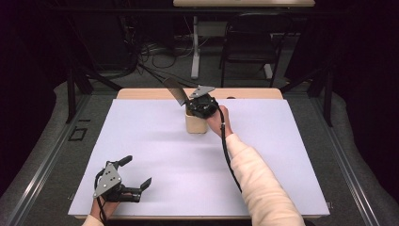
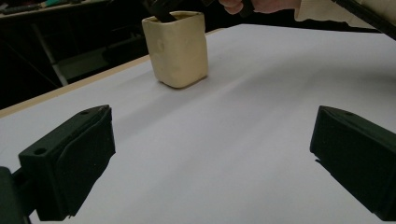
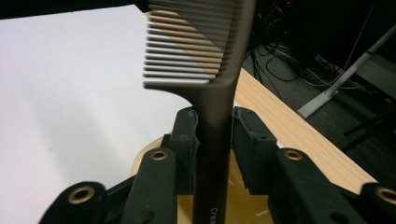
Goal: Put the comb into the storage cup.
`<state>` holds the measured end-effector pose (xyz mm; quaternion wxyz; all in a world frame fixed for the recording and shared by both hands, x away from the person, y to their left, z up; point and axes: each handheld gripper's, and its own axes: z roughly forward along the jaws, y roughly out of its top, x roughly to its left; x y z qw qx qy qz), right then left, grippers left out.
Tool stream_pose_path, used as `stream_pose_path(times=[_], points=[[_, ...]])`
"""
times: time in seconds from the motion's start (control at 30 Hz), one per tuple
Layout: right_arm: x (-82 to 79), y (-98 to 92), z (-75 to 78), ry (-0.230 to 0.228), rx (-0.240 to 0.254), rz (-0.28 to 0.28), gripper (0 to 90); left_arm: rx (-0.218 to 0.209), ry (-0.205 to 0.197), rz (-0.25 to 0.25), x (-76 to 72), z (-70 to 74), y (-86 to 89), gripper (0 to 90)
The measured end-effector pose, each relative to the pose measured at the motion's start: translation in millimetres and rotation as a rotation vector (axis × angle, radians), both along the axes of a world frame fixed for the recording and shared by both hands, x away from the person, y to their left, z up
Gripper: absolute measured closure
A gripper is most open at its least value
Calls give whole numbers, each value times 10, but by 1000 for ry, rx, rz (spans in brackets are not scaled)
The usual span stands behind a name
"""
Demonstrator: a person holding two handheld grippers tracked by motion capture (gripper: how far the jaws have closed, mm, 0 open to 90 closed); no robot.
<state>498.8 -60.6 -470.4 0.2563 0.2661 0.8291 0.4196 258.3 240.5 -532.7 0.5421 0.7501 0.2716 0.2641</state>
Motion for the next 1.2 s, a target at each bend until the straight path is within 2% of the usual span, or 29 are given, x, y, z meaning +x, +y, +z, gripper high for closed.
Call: stream_pose_path(times=[0.07, 0.17, 0.2, 0.37, 0.73, 1.07, 1.2], points=[[-30, -8, -1, -3, -1, -1, 649, -2, 0, 1, -1, 1, 2, 0], [-66, -44, 43, 15, 7, 1, 555, 1, 1, 1, 0, 0, -1, 0], [-76, -55, 60, 6, 3, 4, 532, 0, 0, 0, 0, 0, -2, 0], [-144, -116, 164, 40, 16, 24, 390, 2, 0, 0, 4, 1, -5, 0], [-270, -227, 281, 92, 13, 60, 181, 3, -3, -2, 3, 2, -4, 0], [-401, -356, 295, 137, 7, 101, 62, -1, 3, 3, 0, -1, -3, 0], [-477, -413, 304, 145, 7, 114, 44, 1, 0, 4, -4, 1, 1, 0]])
